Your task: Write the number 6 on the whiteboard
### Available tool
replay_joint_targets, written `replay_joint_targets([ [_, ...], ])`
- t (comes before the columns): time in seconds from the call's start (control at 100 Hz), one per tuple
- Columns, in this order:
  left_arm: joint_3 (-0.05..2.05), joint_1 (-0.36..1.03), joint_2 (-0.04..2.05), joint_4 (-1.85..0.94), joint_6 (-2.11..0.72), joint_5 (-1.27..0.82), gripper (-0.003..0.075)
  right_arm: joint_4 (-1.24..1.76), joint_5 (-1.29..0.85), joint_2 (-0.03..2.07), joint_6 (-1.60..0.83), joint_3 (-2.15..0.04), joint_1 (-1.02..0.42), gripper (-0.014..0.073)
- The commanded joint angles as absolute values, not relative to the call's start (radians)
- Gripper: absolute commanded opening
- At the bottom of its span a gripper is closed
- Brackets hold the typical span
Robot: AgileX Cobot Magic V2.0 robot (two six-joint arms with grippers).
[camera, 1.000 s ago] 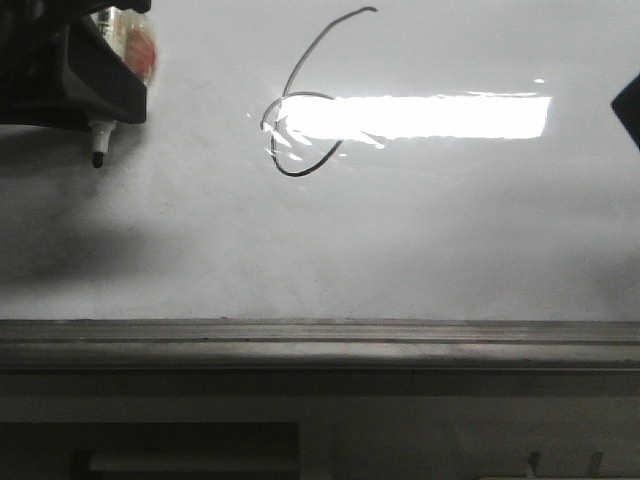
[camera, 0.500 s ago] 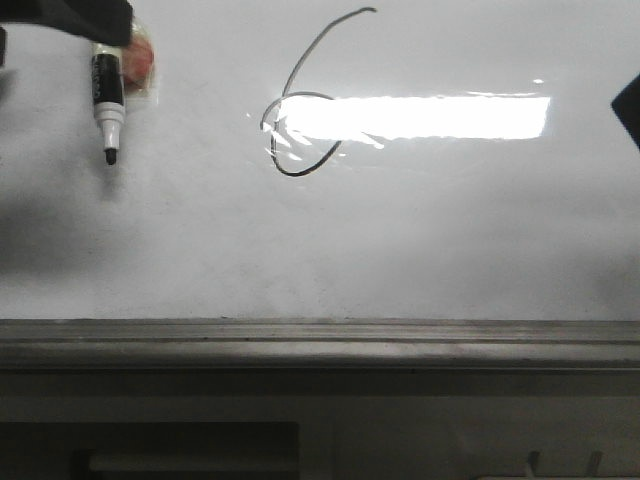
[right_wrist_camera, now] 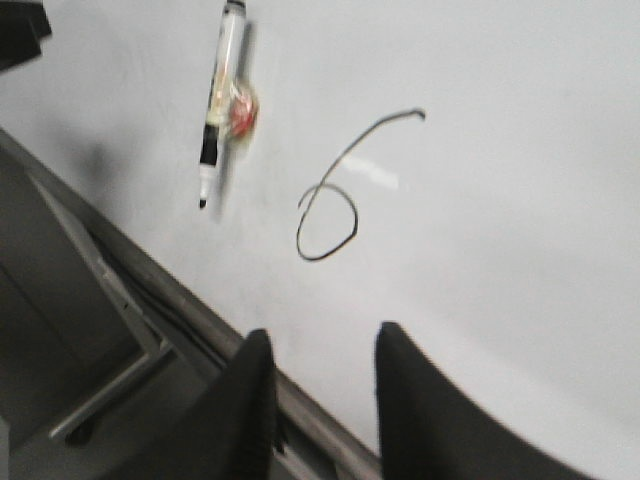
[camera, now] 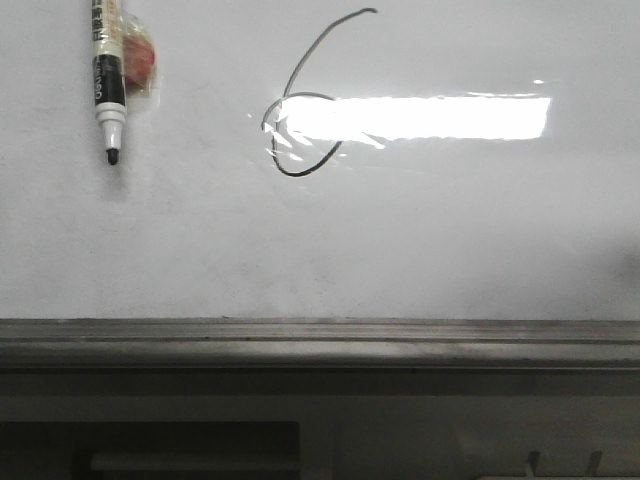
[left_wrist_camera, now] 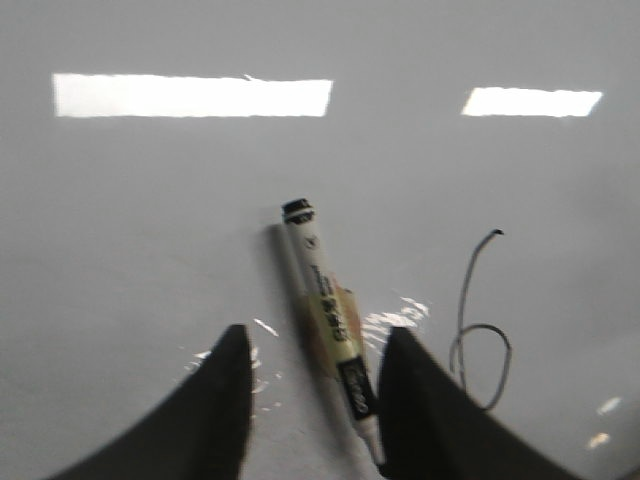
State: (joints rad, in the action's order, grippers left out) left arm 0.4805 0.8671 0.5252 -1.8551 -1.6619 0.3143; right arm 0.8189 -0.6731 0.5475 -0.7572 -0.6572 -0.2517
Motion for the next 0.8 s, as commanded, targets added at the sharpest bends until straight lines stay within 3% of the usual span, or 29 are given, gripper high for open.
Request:
replay_joint_targets([
  [0.0,0.457,0.869,0.491,-1.836,-1.667,0.183,-0.0019,0.859,-0.575,0.488,-0.775,-0.656,-0.245,-0.0043],
  [0.02,0.447,0.869,0.478,-1.825,-1.667,0.156,-0.0017,0.859,-0.566,0.470,-0.782,-0.644,-0.245,-0.0074],
  [0.2,0.325,0.869,0.385,-1.782,-1.667,-0.011,-0.0020,0.859,-0.470,0.255,-0.815,-0.480,-0.245,-0.0064],
  [0.41,0.202,0.869,0.191,-1.770,-1.667,-0.029,-0.0020,0.859,-0.391,-0.031,-0.815,-0.295,-0.245,-0.0064],
  [0.62,0.163,0.867,0.013,-1.787,-1.667,0.044,-0.0020,0.873,-0.390,-0.001,-0.815,-0.249,-0.245,-0.0064],
  [0.79,0.163,0.867,-0.013,-1.817,-1.667,0.097,-0.0020,0.873,-0.366,-0.001,-0.815,-0.238,-0.245,-0.0064],
])
